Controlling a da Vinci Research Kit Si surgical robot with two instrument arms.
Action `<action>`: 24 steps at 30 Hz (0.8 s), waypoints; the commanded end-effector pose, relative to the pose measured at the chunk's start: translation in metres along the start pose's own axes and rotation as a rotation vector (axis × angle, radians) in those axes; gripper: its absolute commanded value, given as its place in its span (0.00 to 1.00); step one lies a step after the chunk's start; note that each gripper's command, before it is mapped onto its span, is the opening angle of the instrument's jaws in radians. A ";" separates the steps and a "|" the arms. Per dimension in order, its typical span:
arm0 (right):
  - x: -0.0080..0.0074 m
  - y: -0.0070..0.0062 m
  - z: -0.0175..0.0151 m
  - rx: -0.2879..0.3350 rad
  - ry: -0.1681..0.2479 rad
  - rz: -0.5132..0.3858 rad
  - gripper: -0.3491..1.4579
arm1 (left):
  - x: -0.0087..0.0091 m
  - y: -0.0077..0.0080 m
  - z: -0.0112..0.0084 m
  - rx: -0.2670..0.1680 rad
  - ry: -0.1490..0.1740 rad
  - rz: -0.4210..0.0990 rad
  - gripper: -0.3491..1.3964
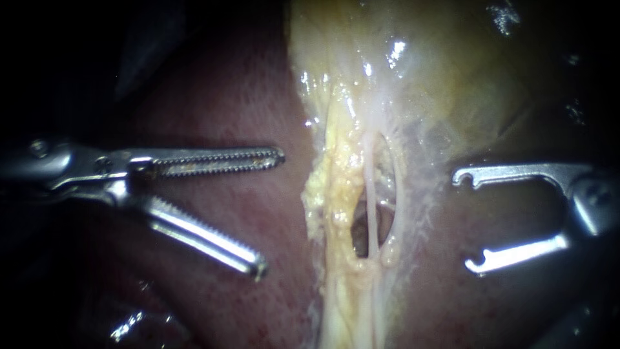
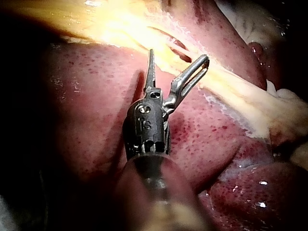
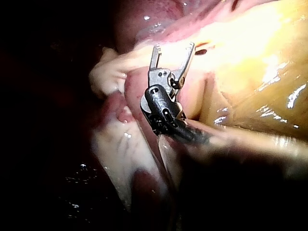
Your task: Grabbing gallbladder
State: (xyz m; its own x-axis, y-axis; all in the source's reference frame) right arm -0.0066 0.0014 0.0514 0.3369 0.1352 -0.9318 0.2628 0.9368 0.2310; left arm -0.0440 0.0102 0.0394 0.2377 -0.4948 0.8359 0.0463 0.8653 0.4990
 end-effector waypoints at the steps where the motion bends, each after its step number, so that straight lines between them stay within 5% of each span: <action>1: 0.0000 0.0000 0.0000 0.000 0.000 0.000 0.52 | -0.0001 0.0000 0.0000 0.000 0.000 -0.001 0.63; 12: 0.0000 0.0000 0.0000 0.000 0.000 0.000 0.52 | -0.0018 0.0028 -0.0004 -0.026 -0.006 -0.017 0.57; 24: -0.0001 0.0000 0.0000 0.000 0.000 0.000 0.52 | 0.0018 0.0042 0.0025 -0.046 0.002 -0.059 0.46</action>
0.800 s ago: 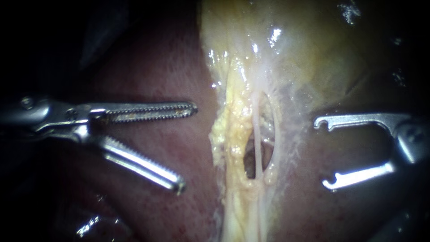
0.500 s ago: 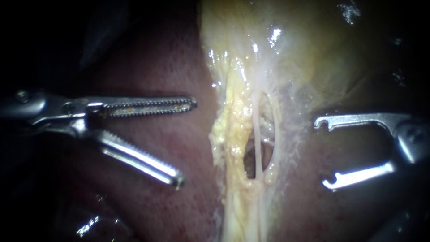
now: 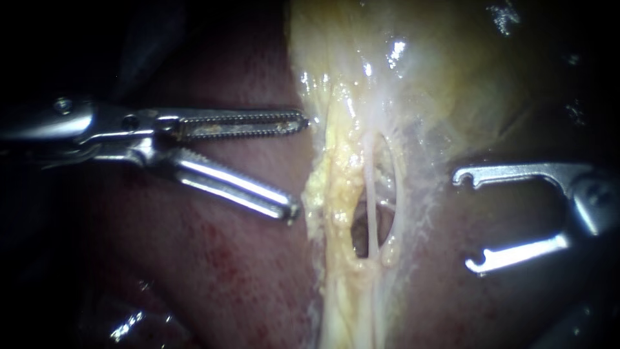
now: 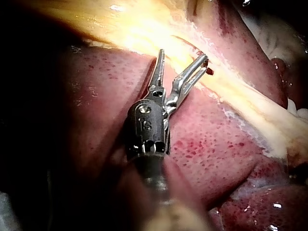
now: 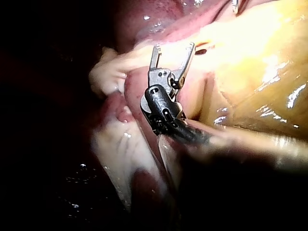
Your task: Grabbing gallbladder
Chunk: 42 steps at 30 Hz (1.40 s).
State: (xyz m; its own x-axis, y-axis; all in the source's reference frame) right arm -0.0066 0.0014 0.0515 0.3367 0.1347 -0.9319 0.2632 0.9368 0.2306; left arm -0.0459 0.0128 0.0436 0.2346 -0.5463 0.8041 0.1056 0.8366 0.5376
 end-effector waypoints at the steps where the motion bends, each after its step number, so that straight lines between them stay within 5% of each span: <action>1: 0.0000 0.0000 0.0000 0.000 0.000 0.000 0.52 | 0.0005 0.0000 0.0002 -0.002 0.002 -0.002 0.45; 9: 0.0000 0.0000 0.0000 0.000 0.000 0.000 0.52 | 0.0031 0.0000 0.0011 -0.009 0.007 -0.040 0.39; 25: 0.0000 0.0000 0.0000 0.000 0.000 0.000 0.52 | 0.0045 0.0009 0.0026 -0.018 0.010 -0.058 0.31; 42: 0.0000 0.0000 0.0001 0.000 0.000 0.000 0.52 | 0.0056 0.0011 0.0034 -0.019 0.021 -0.093 0.00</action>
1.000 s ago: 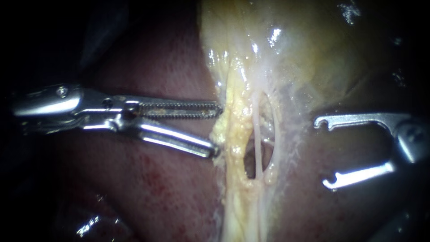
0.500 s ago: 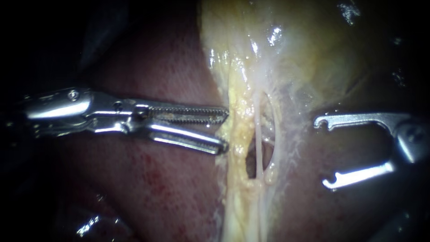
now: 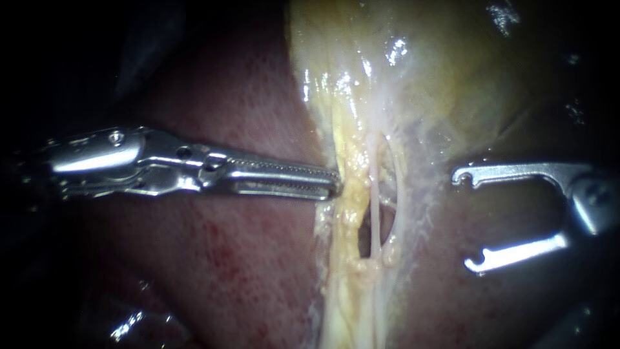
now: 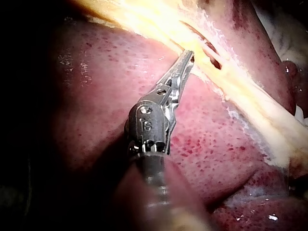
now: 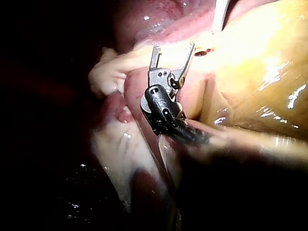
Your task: Grabbing gallbladder
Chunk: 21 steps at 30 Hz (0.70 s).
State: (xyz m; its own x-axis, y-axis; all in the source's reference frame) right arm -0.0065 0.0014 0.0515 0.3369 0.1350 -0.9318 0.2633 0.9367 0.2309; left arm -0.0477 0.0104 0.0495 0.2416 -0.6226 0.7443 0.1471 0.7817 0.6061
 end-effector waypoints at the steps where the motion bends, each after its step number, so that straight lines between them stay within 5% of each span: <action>1: 0.0000 0.0000 0.0000 -0.001 0.000 0.000 0.52 | 0.0000 0.0000 0.0000 0.001 0.002 0.002 0.00; 21: 0.0000 0.0000 0.0000 -0.001 0.000 0.000 0.52 | 0.0001 -0.0001 -0.0002 0.005 0.005 -0.003 0.00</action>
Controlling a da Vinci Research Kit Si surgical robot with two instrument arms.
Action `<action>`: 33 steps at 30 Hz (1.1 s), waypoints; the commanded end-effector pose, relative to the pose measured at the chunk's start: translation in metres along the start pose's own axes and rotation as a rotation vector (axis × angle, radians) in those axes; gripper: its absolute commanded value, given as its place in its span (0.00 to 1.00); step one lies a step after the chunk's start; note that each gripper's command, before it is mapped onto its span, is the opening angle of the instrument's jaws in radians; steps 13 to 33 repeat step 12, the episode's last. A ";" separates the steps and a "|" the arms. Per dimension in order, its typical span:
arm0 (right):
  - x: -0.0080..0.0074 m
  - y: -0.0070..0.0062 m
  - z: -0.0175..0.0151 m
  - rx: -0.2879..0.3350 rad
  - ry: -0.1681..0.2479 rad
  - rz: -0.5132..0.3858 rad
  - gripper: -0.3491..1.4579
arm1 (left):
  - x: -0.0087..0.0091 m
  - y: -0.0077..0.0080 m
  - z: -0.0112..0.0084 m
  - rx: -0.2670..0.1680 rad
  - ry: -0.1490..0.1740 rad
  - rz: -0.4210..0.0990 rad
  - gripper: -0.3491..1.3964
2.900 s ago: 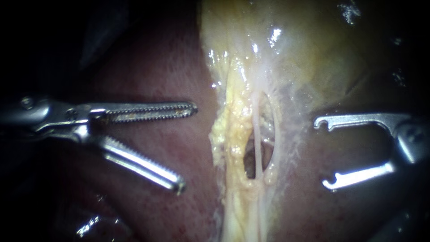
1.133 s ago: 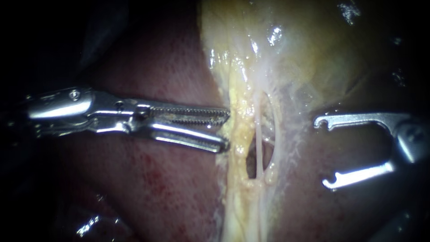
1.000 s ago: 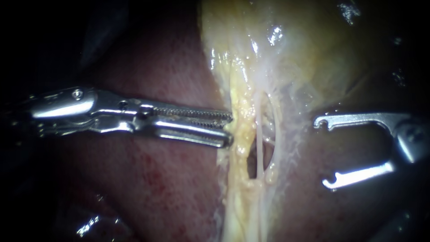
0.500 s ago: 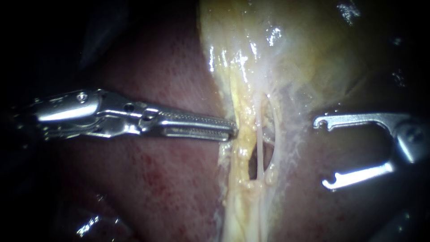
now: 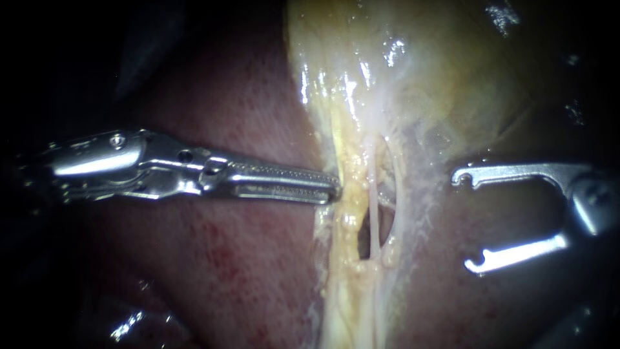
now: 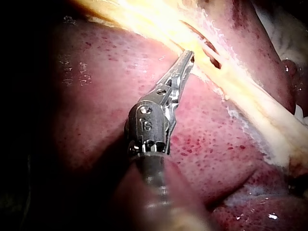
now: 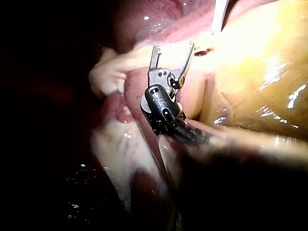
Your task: Grabbing gallbladder
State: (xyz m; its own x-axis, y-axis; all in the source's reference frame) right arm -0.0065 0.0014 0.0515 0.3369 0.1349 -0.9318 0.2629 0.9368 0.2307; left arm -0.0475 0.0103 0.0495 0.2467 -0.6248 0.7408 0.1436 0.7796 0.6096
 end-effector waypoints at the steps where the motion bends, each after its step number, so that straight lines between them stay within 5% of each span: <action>1: 0.0000 0.0000 0.0000 0.000 0.000 0.000 0.52 | 0.0000 0.0000 0.0000 0.000 0.000 0.000 0.00; 33: 0.0000 0.0000 0.0000 0.000 0.000 0.000 0.52 | 0.0000 0.0000 -0.0001 0.001 0.000 0.000 0.00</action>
